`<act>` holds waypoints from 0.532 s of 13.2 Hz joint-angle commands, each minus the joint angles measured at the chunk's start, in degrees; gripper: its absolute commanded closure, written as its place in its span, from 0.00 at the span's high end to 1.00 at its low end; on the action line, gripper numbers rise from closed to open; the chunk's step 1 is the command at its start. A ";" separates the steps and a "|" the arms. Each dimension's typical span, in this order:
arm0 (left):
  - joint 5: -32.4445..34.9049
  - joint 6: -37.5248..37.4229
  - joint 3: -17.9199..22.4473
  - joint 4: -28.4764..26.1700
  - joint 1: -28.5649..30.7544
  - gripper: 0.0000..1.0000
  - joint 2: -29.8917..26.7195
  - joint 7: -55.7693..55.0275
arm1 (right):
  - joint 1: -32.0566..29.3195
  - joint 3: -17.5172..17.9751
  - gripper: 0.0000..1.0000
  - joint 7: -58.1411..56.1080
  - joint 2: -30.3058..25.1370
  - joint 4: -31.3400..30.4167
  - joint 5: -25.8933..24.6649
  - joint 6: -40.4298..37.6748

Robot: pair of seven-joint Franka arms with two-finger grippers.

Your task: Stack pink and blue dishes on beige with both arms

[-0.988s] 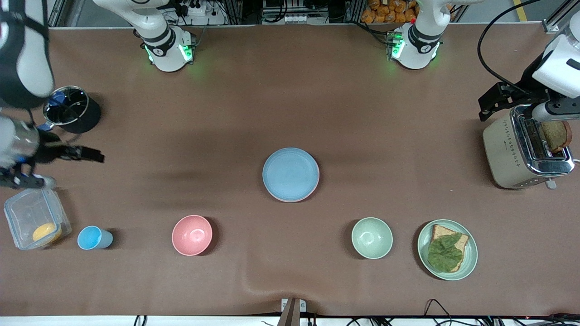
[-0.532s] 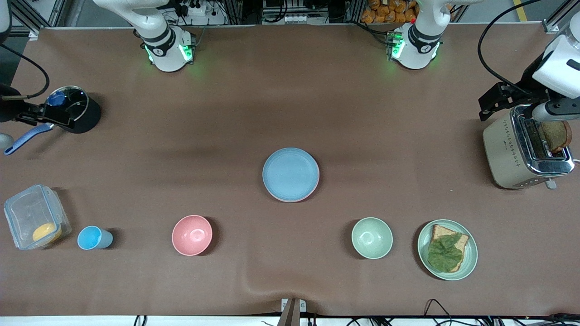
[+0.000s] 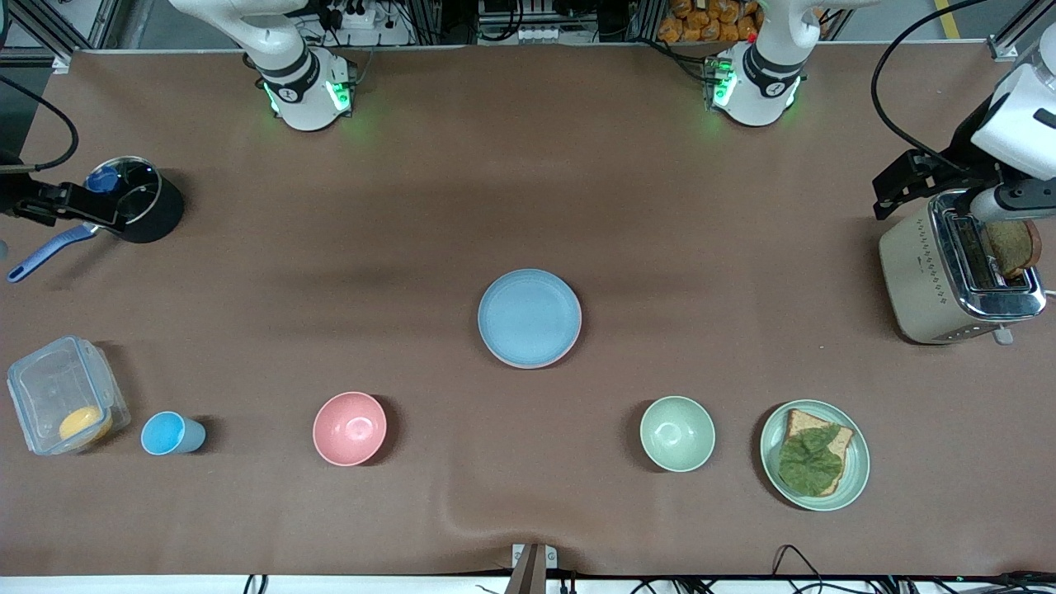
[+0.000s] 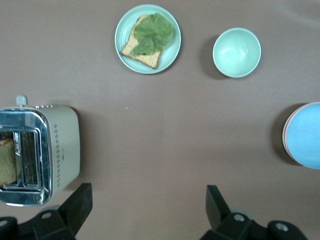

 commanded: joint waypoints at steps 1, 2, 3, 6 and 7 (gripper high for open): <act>-2.83 -2.02 0.68 0.39 0.30 1.00 -0.34 0.88 | 0.16 0.36 1.00 0.52 0.47 1.69 -1.25 -0.78; -2.75 -2.03 0.76 0.30 0.39 1.00 -0.34 0.97 | 0.07 0.36 1.00 0.61 0.47 1.69 -1.16 -0.78; -2.84 -2.20 0.76 0.04 0.48 1.00 -0.51 0.97 | 0.07 0.36 1.00 0.52 0.47 1.69 -1.16 -0.78; -2.58 -3.52 0.85 0.04 2.06 1.00 -0.78 1.06 | 0.16 0.36 1.00 0.52 0.56 1.69 -1.33 -0.60; -2.05 -3.61 0.76 0.21 2.06 1.00 -0.60 1.06 | 0.07 0.36 1.00 0.52 0.56 1.69 -1.33 -0.43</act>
